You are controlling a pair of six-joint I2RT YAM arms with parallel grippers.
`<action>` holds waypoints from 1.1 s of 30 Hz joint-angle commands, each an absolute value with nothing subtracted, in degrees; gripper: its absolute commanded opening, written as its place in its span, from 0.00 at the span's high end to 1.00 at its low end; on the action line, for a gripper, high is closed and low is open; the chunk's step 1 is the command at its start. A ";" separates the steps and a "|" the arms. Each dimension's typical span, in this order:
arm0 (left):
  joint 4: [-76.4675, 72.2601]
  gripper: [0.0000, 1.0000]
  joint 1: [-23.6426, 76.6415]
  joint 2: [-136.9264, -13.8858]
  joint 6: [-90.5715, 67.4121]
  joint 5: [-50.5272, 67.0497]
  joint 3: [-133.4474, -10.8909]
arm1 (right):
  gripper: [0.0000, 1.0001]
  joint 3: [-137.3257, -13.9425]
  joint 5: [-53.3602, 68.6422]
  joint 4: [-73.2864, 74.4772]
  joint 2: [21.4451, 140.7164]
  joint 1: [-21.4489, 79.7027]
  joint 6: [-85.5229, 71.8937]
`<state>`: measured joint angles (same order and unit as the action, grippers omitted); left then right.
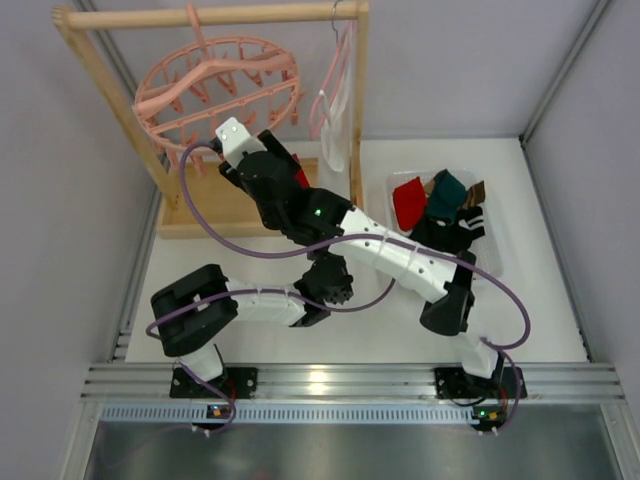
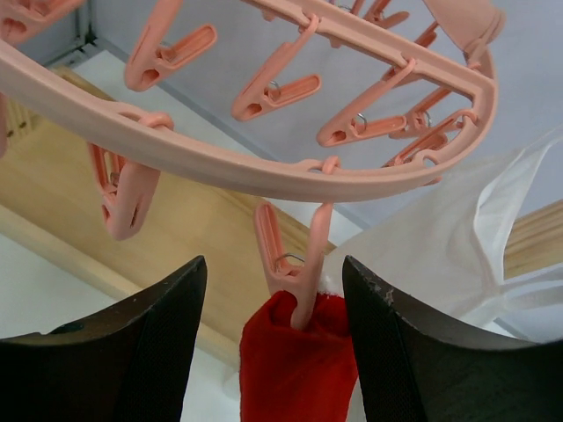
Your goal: Remove the socks clipped to the hanger
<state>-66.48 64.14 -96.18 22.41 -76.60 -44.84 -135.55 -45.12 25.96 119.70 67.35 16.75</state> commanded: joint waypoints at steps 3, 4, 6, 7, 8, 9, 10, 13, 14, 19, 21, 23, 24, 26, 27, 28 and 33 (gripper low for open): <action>-69.78 1.00 65.21 -97.56 23.91 -74.62 -47.28 | 0.39 -138.51 -49.39 19.26 121.02 66.53 22.41; -69.70 1.00 65.21 -97.56 23.91 -74.45 -47.46 | 0.39 -138.52 -49.83 18.90 121.29 66.36 23.37; -69.78 1.00 65.30 -97.73 24.26 -74.35 -47.81 | 0.37 -138.60 -50.45 17.32 122.25 66.01 24.25; -69.70 1.00 65.39 -97.73 24.34 -74.27 -47.90 | 0.36 -138.60 -51.15 16.62 122.60 65.83 25.13; -69.70 1.00 65.56 -97.73 24.43 -74.18 -47.99 | 0.36 -138.60 -51.41 16.00 123.39 65.48 25.66; -69.70 1.00 65.74 -97.56 24.43 -74.01 -48.08 | 0.35 -138.60 -51.85 15.30 123.75 65.13 26.36; -69.78 1.00 65.83 -97.65 24.52 -73.83 -47.99 | 0.35 -138.60 -53.16 13.20 124.10 64.95 28.02; -69.70 1.00 65.92 -97.65 24.43 -73.74 -48.08 | 0.34 -138.52 -54.75 9.25 125.42 64.69 31.55; -69.78 1.00 65.92 -97.65 24.26 -73.65 -47.99 | 0.35 -138.52 -55.10 8.53 125.85 64.69 32.16; -69.70 1.00 65.92 -97.65 23.91 -73.48 -47.81 | 0.39 -138.52 -54.49 6.51 126.21 64.25 33.40; -69.78 1.00 66.00 -97.73 23.73 -73.48 -47.64 | 0.44 -138.52 -54.14 5.89 126.47 63.99 34.18; -69.70 1.00 66.09 -97.73 23.47 -73.48 -47.46 | 0.55 -138.52 -54.14 5.54 126.56 63.72 34.63; -69.70 1.00 66.09 -97.73 23.38 -73.56 -47.29 | 0.67 -138.43 -54.05 5.36 126.56 63.72 34.72; -69.78 1.00 66.18 -97.91 23.20 -73.56 -47.29 | 0.85 -138.25 -53.97 5.01 126.48 63.72 34.80; -69.70 1.00 66.18 -98.00 23.12 -73.56 -47.29 | 0.84 -138.25 -53.96 4.92 126.47 63.72 34.72; -69.70 1.00 66.18 -98.09 23.20 -73.74 -47.37 | 0.83 -138.08 -53.79 5.10 126.47 63.72 34.72; -69.70 1.00 66.18 -97.82 22.85 -74.18 -46.67 | 0.85 -137.03 -51.24 6.50 124.98 64.16 32.09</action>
<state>-66.72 65.91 -98.04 23.92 -74.37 -46.61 -135.90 -52.64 8.69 126.63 64.31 33.82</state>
